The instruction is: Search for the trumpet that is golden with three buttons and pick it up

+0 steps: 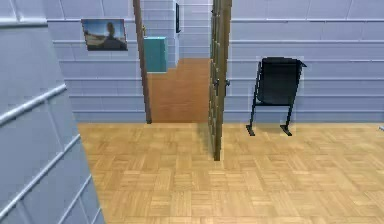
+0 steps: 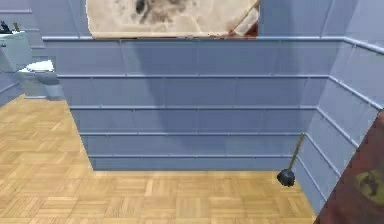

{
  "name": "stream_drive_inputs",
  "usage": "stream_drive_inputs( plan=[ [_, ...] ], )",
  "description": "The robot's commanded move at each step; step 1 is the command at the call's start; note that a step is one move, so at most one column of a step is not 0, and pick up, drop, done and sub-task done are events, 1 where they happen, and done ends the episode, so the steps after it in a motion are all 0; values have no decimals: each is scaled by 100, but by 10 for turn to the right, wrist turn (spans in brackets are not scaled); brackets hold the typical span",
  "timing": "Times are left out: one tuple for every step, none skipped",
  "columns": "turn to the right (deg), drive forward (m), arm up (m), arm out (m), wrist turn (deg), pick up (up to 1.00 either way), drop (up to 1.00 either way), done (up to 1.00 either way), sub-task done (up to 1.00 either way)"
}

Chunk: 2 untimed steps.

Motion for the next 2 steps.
stream_drive_inputs(
  plan=[
    [0,5,0,0,0,0,0,0,0],
    [-60,0,0,0,0,0,0,0,0]
  ],
)
